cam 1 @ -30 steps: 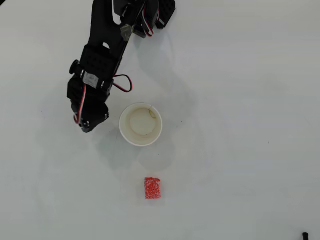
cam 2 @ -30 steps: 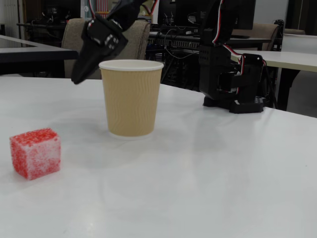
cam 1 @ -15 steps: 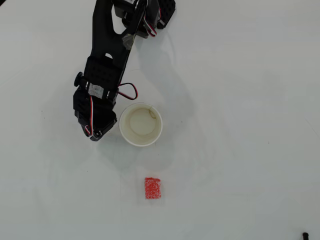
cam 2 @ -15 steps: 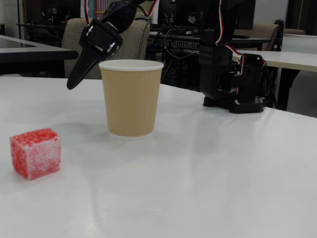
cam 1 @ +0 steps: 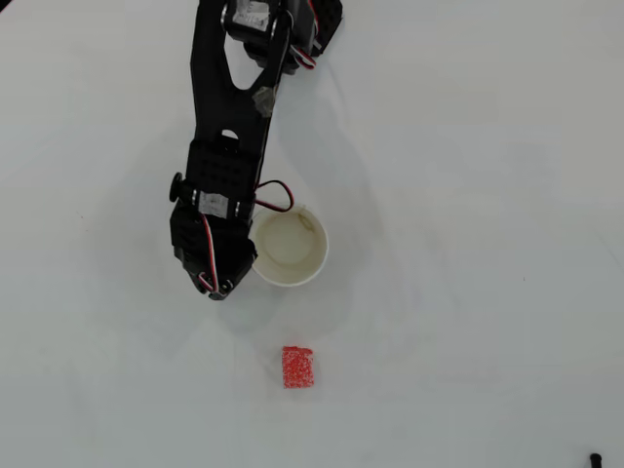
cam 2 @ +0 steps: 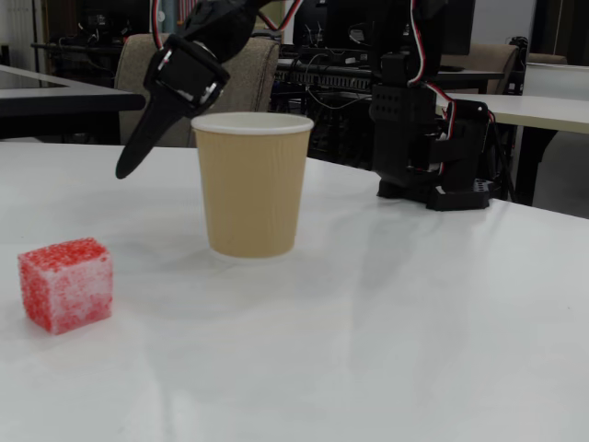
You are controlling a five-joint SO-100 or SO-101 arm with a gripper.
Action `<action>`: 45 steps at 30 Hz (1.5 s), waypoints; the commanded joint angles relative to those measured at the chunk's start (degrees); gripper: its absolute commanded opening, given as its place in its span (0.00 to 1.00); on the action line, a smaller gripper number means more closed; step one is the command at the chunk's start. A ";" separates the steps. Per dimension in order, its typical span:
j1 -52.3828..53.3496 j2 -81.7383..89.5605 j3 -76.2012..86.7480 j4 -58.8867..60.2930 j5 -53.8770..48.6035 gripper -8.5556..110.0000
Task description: Grasp a red cube and put it in the cup.
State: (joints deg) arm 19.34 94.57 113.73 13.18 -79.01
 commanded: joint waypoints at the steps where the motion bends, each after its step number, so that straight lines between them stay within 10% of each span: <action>1: -0.88 0.18 -5.71 1.14 -0.18 0.08; 45: -13.71 -24.08 -35.95 -6.86 -3.43 0.08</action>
State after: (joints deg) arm 6.33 68.12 82.53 6.86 -81.83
